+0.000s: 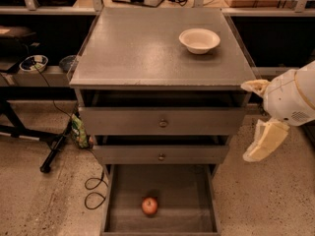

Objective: Pick apple from bottom drawer and place on counter

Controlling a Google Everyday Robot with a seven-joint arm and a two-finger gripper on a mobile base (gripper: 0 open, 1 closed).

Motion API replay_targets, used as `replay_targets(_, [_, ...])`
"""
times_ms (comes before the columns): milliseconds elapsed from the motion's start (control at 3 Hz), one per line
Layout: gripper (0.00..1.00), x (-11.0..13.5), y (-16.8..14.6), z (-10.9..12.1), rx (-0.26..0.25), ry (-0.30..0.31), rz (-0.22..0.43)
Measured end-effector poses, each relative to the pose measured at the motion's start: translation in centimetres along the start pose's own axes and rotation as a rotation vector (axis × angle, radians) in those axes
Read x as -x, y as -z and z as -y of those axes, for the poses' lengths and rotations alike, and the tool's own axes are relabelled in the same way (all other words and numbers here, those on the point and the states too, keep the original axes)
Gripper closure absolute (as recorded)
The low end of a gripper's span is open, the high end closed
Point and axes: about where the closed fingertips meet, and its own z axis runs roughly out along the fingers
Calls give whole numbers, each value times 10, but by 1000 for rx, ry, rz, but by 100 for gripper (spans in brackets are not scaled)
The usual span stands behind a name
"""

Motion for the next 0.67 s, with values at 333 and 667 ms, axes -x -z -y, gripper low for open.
replay_targets(333, [0,0,0,0,0,0,0])
replay_targets(667, [0,-5,-3,-5,9,-11,13])
